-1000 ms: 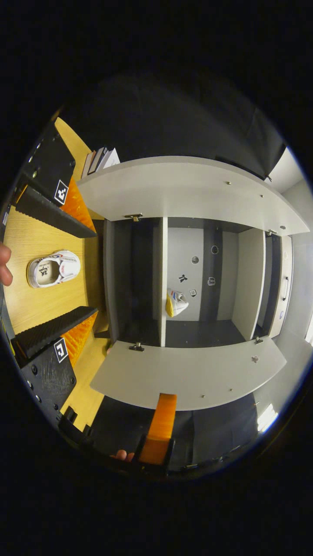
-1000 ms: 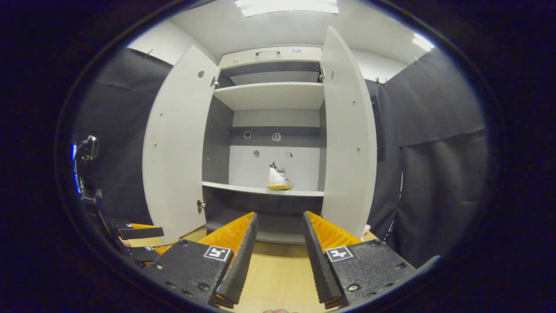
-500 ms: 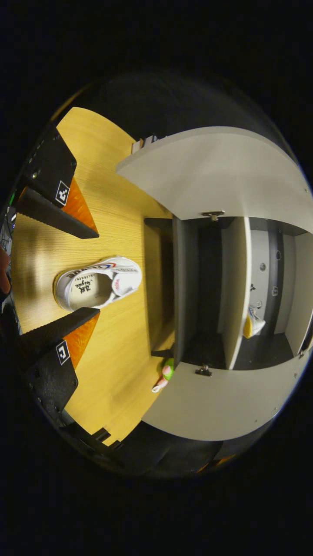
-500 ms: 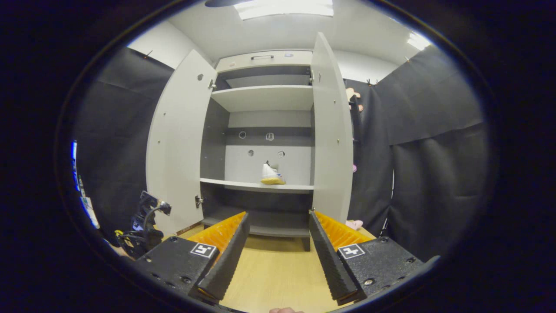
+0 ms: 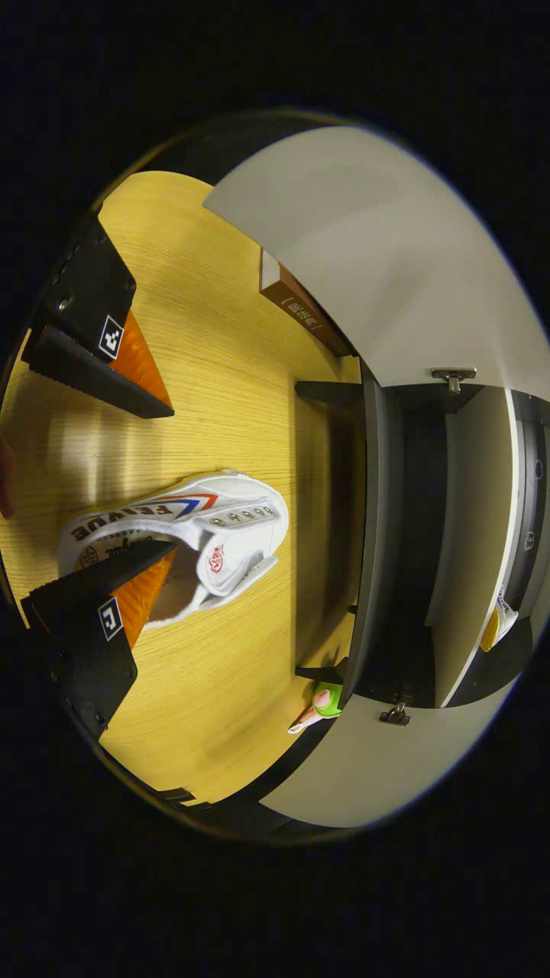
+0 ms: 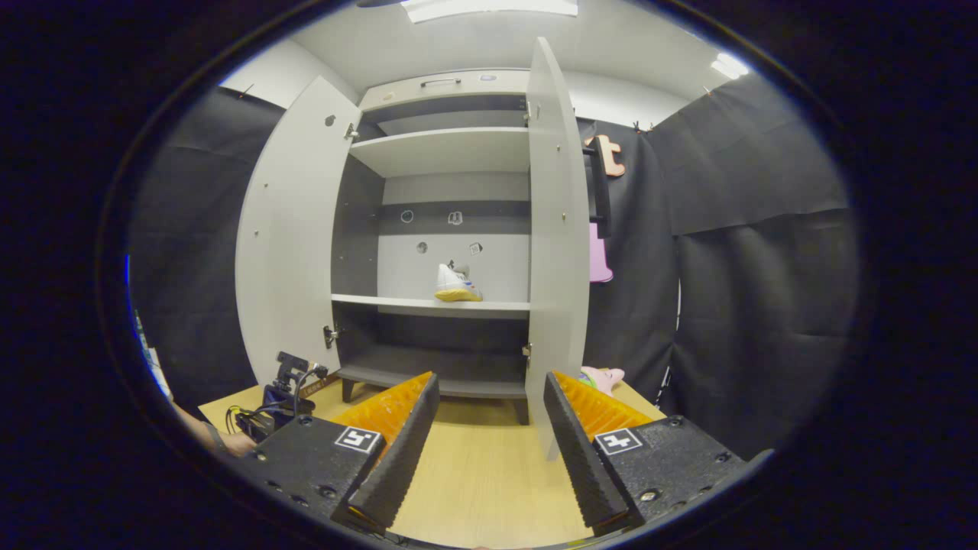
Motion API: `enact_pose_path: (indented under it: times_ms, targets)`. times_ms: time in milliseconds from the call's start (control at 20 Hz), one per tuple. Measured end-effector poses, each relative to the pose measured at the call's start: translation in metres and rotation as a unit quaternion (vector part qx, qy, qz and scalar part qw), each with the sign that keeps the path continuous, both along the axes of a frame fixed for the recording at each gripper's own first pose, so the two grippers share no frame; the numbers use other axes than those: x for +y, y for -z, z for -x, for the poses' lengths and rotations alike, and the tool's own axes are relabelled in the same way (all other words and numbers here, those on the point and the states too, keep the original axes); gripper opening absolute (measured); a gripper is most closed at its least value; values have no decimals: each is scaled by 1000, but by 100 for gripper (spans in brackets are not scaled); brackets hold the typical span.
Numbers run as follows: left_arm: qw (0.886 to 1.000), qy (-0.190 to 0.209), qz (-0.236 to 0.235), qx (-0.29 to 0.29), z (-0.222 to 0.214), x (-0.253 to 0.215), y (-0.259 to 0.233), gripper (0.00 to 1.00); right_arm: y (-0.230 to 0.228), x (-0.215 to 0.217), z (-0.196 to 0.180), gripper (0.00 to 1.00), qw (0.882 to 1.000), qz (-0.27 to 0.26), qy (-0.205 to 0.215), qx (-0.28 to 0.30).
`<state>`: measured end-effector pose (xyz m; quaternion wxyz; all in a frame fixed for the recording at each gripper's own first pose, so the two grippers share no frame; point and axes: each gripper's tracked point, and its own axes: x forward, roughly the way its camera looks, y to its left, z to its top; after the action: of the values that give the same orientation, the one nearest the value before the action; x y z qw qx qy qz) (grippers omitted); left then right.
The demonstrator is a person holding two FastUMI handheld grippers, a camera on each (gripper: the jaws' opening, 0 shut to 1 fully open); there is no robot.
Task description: Grab one shoe with the right hand and put it into the shoe cabinet, grab the other shoe with the left hand and put it into the shoe cabinet; then close the right door with the right hand and the left door with the left hand.
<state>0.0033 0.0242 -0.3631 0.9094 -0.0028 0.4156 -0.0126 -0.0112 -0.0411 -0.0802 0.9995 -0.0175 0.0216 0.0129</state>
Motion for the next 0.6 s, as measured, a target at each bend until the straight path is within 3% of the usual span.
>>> enact_pose_path:
  times_ms: [150,300,450,600]
  targets:
    - [1000,-1,6,-11,-21,-2,9,95,7,-5,-5,87,1000,6,8,13]
    - [1000,-7,8,-19,-37,-3,13,82,11,-9,-11,87,1000,15,14,23]
    - [1000,2,5,-25,-50,-5,16,81,16,-8,-16,88,999,24,17,33]
    - [999,15,11,-33,-57,-13,17,65,15,-4,-22,88,999,31,18,32]
